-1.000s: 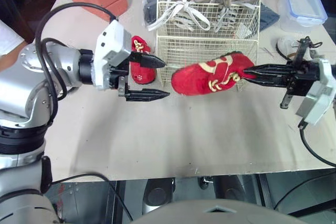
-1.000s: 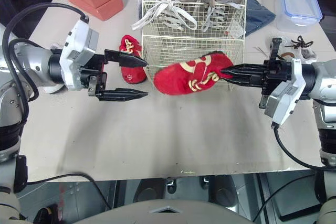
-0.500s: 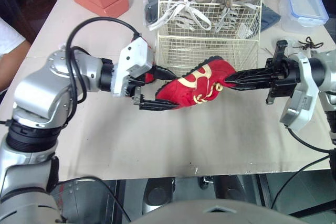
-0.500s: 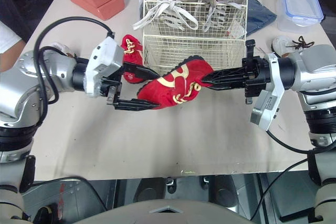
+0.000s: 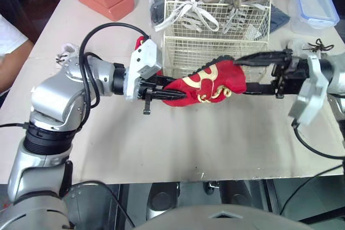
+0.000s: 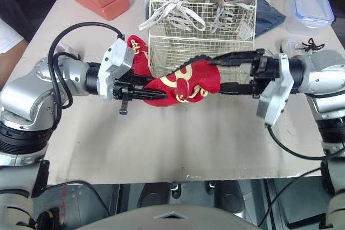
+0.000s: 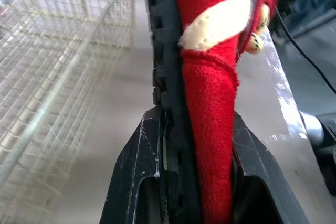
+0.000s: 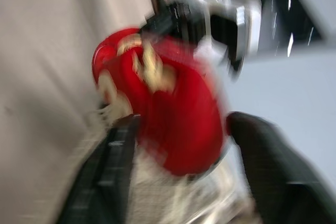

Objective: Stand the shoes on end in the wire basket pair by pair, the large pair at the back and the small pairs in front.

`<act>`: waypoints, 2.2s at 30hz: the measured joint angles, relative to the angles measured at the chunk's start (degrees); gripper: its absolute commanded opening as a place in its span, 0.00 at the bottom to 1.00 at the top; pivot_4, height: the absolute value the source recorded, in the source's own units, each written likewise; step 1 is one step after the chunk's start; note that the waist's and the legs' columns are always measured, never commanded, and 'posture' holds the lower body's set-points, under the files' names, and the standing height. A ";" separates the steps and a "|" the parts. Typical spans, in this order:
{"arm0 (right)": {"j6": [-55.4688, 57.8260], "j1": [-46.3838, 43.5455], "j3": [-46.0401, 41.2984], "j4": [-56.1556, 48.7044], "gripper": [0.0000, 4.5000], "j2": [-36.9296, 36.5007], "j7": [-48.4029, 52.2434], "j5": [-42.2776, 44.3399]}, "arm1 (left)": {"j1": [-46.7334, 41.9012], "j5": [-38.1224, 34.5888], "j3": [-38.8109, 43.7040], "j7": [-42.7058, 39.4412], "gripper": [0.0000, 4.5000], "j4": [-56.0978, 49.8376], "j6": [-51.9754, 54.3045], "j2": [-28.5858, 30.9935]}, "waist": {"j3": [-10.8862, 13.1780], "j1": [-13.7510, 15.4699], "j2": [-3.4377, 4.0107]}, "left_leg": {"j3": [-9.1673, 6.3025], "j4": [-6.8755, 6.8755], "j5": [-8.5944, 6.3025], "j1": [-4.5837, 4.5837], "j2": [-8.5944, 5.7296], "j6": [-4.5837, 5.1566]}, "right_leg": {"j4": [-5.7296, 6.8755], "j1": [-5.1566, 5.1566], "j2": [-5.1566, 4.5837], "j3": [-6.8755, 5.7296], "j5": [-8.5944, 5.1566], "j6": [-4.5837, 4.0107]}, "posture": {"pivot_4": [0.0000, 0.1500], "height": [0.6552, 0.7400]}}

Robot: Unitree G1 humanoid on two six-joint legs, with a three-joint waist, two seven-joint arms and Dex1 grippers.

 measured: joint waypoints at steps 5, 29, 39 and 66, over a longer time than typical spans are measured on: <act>28.14 12.05 -2.76 -12.76 1.00 -2.82 -8.46 15.97 | 1.90 0.46 1.26 5.10 0.13 -0.19 -1.72 -4.79 | 0.00 -0.22 0.02 | -0.06 -0.04 0.00 0.04 0.01 0.00 | 0.02 0.00 0.00 0.04 0.00 0.00 | 1.00 0.36; 66.01 14.12 -9.88 -29.70 0.01 17.88 -47.83 47.01 | 3.75 4.54 2.67 14.14 0.13 0.22 -5.92 -13.88 | -0.06 -0.28 -0.08 | -0.10 -0.07 -0.01 0.03 -0.04 0.02 | -0.04 0.02 0.11 0.05 0.00 0.02 | 1.00 0.36; 70.80 9.83 -10.68 -29.85 0.00 19.53 -49.10 46.24 | 3.23 1.28 4.19 15.06 0.60 -0.24 -0.09 -13.79 | -0.06 -0.32 -0.08 | -0.11 -0.08 -0.01 0.03 -0.04 0.02 | -0.04 0.01 0.12 0.05 0.00 0.02 | 1.00 0.36; 75.45 -1.39 -19.47 -17.51 0.00 18.89 -63.57 32.68 | -1.60 -5.14 11.72 20.22 0.99 -3.00 4.17 -6.81 | -0.05 -0.38 -0.07 | -0.06 -0.18 -0.01 0.01 -0.03 0.01 | -0.07 -0.04 0.11 0.09 0.01 0.01 | 1.00 0.36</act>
